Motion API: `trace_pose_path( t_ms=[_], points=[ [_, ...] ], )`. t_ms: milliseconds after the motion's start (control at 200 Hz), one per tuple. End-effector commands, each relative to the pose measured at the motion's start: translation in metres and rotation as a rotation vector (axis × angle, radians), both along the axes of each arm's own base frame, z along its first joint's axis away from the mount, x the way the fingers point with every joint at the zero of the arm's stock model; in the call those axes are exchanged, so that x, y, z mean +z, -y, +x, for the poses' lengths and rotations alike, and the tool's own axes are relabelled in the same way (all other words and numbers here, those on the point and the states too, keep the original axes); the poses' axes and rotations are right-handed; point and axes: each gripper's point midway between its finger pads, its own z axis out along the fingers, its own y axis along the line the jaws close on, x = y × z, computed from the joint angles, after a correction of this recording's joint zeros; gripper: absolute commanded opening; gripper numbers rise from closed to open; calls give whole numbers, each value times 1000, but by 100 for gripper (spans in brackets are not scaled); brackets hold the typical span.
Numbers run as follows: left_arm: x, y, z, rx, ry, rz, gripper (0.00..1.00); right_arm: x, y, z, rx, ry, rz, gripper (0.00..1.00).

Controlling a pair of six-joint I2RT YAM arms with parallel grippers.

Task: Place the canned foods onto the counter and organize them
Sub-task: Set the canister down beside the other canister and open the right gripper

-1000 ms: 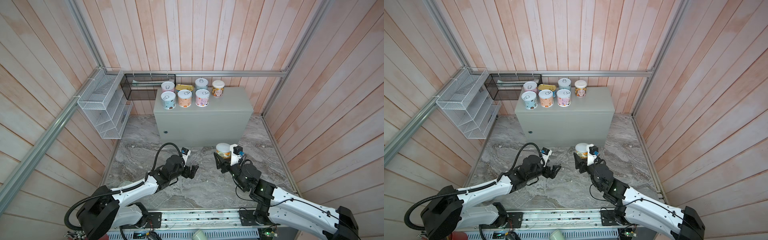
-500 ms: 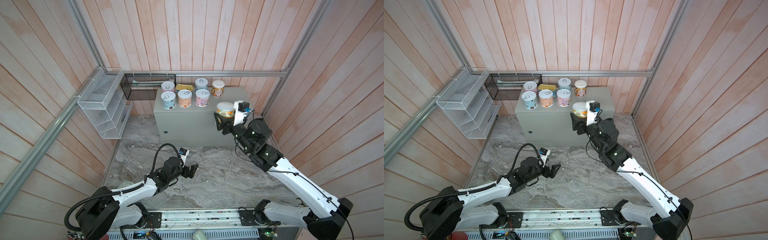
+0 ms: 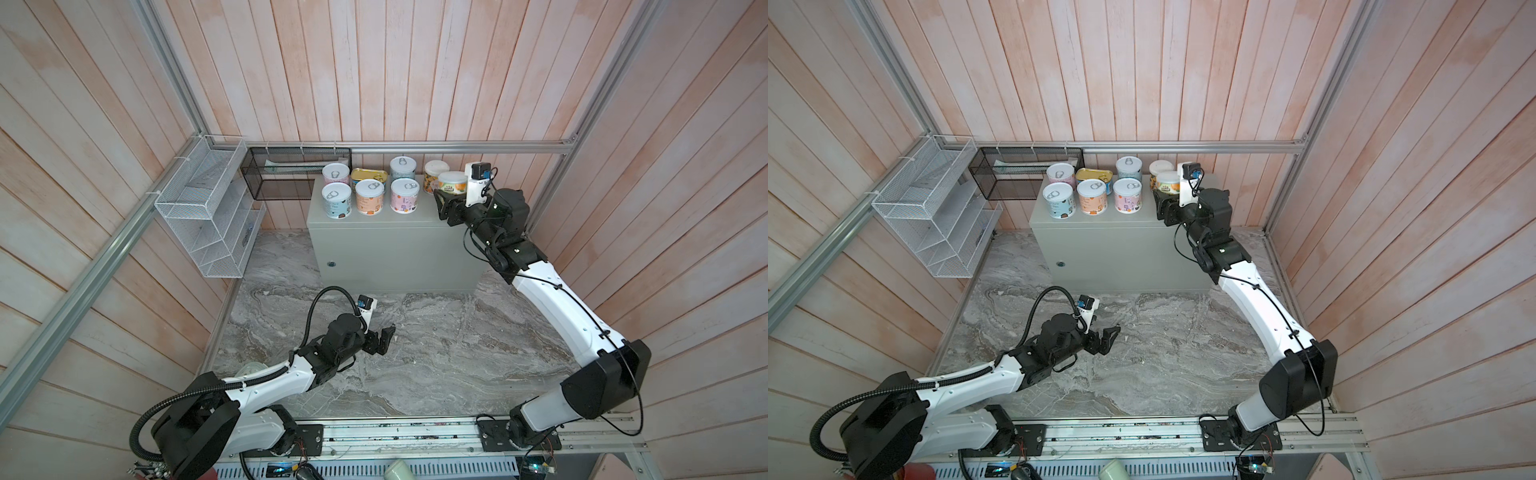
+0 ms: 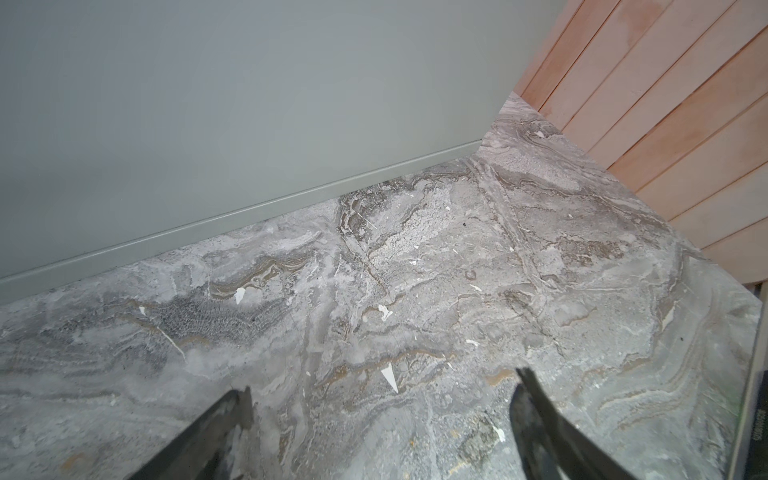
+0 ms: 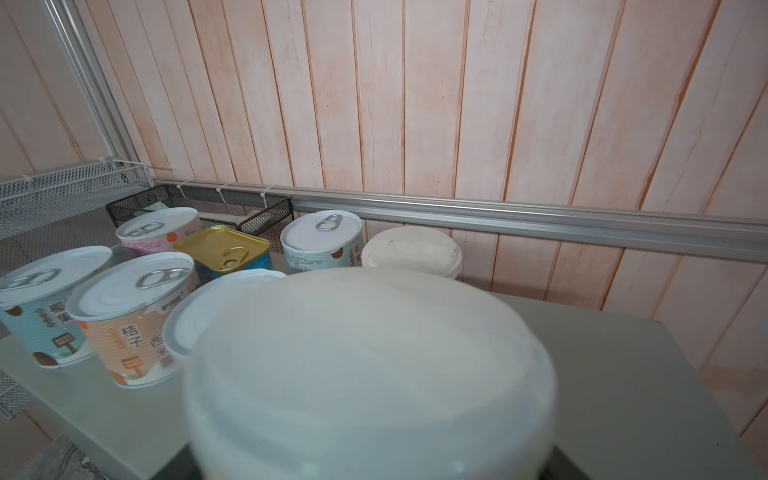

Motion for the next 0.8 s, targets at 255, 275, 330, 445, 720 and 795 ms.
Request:
trace_pose_path(
  t_ms=[255, 275, 330, 445, 720, 795],
  points=[
    [-7, -4, 4, 28, 4, 19, 100, 55, -14, 14, 50, 125, 67, 65],
    [-7, -4, 4, 25, 5, 21, 100, 55, -13, 15, 44, 122, 68, 68],
    [-8, -4, 5, 26, 6, 27, 100, 52, -12, 19, 30, 113, 65, 76],
    [-7, -6, 6, 34, 10, 36, 100, 48, -13, 20, 43, 103, 51, 91],
    [-13, -5, 7, 34, -2, 49, 100, 46, -9, 8, 47, 108, 28, 96],
    [-13, -5, 8, 37, -3, 47, 100, 53, -3, -4, 40, 143, 42, 96]
  ],
)
